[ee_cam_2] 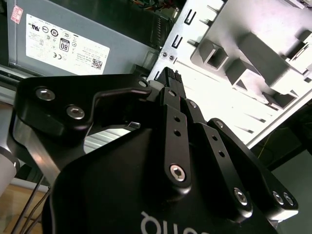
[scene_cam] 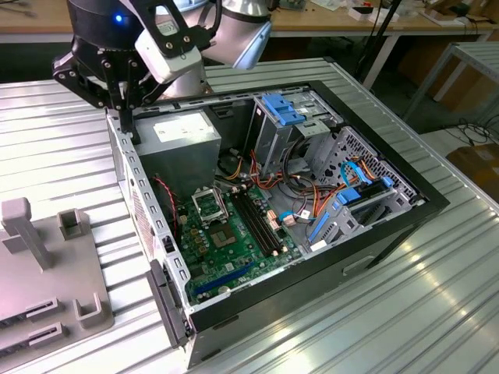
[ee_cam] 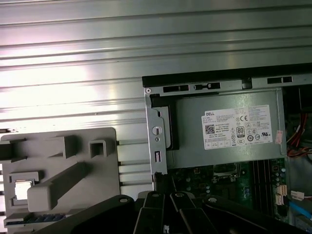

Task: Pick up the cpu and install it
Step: 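Reach for the cpu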

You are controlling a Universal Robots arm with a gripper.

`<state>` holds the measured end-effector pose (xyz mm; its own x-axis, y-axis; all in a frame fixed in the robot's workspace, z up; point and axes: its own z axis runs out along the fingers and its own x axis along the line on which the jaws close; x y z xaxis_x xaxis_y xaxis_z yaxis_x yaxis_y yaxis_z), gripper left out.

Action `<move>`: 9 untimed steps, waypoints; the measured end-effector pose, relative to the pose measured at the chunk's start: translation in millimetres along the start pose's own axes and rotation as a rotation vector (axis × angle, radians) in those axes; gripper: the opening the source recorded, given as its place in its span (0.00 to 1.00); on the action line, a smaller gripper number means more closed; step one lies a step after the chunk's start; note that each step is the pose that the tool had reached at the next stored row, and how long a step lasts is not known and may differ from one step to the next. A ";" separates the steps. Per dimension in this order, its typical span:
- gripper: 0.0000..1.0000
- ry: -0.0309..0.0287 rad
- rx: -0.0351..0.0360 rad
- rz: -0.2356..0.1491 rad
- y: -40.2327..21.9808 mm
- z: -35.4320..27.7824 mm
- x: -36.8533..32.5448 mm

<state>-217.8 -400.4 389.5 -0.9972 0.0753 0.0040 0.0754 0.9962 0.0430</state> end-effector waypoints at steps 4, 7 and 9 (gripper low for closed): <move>0.11 0.0000 0.0000 0.000 -0.3 0.0 4.0; 0.11 0.0000 0.0000 0.000 -0.5 0.1 6.9; 0.11 0.0000 0.0000 0.000 -0.7 0.1 8.9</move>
<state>-226.8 -400.4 389.4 -0.9972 0.0752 0.0040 0.0753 0.9962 0.0431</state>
